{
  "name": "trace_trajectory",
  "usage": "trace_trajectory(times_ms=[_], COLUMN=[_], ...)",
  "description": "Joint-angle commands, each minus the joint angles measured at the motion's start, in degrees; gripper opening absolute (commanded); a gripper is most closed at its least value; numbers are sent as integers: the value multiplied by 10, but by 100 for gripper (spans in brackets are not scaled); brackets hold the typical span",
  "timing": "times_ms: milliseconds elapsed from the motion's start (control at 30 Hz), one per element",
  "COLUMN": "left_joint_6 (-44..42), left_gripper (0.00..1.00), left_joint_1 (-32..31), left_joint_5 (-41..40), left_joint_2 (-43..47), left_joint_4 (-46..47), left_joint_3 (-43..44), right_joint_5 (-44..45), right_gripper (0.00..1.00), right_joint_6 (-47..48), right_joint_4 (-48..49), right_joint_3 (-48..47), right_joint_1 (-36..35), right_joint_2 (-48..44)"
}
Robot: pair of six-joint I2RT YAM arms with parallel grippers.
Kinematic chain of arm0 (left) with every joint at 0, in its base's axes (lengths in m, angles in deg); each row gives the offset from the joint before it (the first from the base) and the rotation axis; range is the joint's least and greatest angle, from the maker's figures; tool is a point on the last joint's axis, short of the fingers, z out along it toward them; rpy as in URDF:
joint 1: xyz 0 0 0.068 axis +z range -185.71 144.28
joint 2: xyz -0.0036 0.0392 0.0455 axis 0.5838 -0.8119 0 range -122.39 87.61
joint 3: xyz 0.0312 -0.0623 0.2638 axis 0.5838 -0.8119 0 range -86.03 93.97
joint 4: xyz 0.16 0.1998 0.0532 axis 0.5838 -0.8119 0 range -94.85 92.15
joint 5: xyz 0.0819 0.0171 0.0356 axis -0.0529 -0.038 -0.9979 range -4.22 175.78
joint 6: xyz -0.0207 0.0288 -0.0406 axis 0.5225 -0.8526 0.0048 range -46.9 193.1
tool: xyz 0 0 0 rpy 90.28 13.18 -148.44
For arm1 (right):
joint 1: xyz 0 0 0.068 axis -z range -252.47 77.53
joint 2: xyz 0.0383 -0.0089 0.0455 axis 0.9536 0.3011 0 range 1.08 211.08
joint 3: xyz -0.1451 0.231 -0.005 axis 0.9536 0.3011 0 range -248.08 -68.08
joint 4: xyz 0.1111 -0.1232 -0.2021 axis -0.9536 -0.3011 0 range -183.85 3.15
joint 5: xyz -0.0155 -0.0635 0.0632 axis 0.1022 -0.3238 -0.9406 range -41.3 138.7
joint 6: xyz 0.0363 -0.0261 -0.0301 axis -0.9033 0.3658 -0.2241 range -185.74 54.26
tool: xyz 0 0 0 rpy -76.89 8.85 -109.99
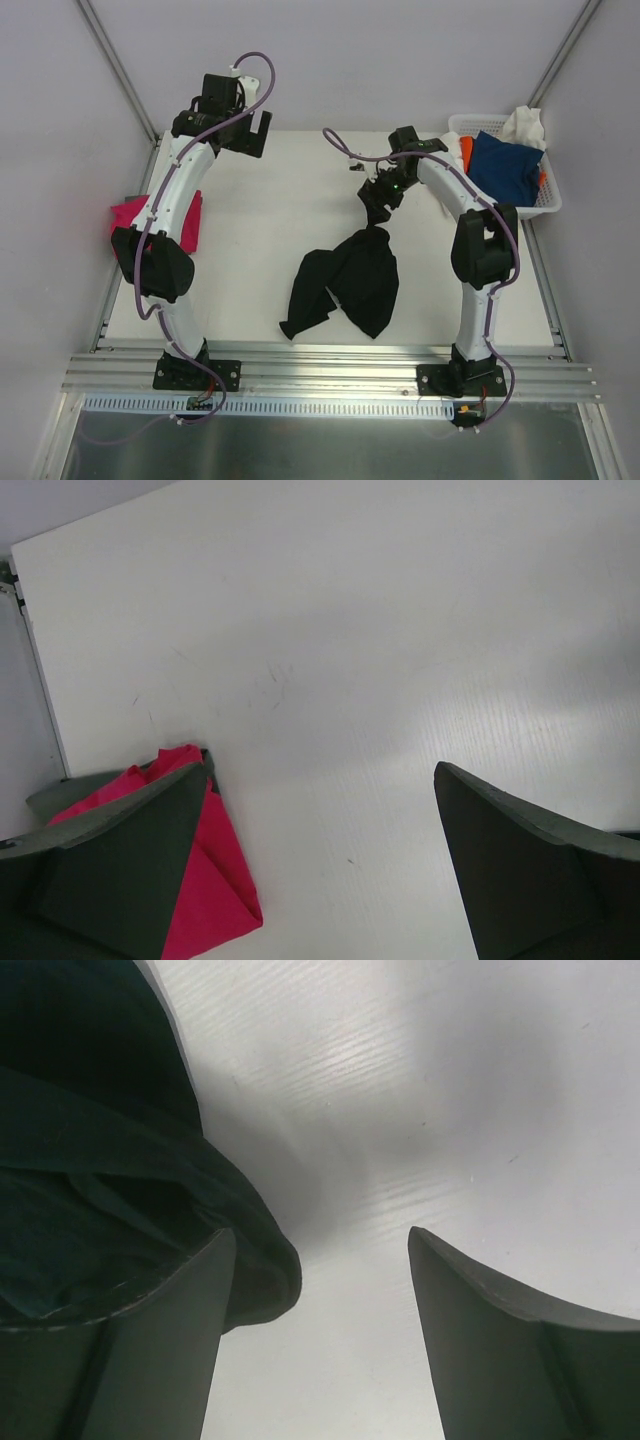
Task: Fold and stack the t-shirts
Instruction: Flatten the tshirt out
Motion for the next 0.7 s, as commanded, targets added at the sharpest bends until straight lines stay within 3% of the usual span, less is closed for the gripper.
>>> trace_trajectory(times_ms=[0, 500, 667], left_joint_6=[8, 12, 12], left_gripper=[99, 99, 99], left_joint_1=[-1, -1, -1], left_joint_5=[-14, -21, -24], left_joint_2=[-2, 8, 18], left_joint_4=[0, 1, 1], left_joint_3=[8, 0, -6], right_joint_5=[-43, -82, -76], right_gripper=[73, 68, 67], right_joint_6=[16, 52, 59], right_joint_4=[14, -125, -129], right_joint_3=[-18, -48, -36], right_joint_1=[-5, -14, -15], right_joint_2=[-4, 5, 20])
